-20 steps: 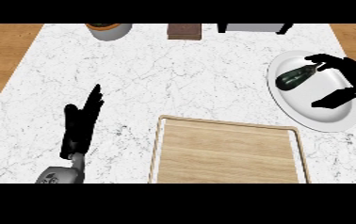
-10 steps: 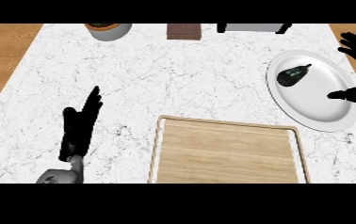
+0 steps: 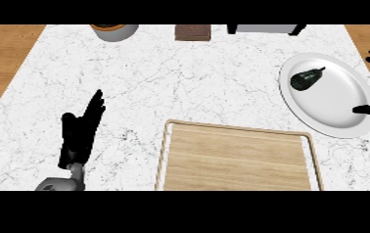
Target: Pick the eggplant from the tray and place it in the plate
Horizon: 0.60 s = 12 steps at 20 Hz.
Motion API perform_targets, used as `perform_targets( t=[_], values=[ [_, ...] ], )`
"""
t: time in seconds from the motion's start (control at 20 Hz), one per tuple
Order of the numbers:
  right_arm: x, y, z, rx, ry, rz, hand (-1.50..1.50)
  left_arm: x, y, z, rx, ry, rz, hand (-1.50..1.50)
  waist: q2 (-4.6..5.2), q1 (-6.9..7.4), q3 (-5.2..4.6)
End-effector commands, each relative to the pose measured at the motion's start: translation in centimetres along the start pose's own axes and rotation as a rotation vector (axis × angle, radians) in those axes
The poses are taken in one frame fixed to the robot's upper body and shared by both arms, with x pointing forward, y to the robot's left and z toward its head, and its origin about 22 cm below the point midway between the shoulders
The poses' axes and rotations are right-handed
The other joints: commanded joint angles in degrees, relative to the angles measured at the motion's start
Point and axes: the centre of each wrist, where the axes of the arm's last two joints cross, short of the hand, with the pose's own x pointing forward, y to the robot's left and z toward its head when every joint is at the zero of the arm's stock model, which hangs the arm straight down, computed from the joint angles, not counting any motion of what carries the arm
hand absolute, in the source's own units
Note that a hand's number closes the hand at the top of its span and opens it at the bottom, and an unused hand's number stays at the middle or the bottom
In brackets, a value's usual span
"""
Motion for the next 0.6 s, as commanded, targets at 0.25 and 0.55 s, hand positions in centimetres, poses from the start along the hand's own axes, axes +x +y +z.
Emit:
perform_targets(
  t=[0.25, 0.55],
  values=[
    [-1.2, 0.2, 1.3, 0.057, -0.095, -0.059, -1.50, -0.8, -0.7, -0.2, 0.004, 0.001, 0.002, 0.00, 0.01, -0.19, -0.03],
    [-1.4, 1.2, 0.6, 0.006, -0.030, 0.054, -1.50, -0.7, -0.9, -0.7, 0.000, 0.001, -0.014, 0.00, 0.14, 0.15, -0.02]
  ],
)
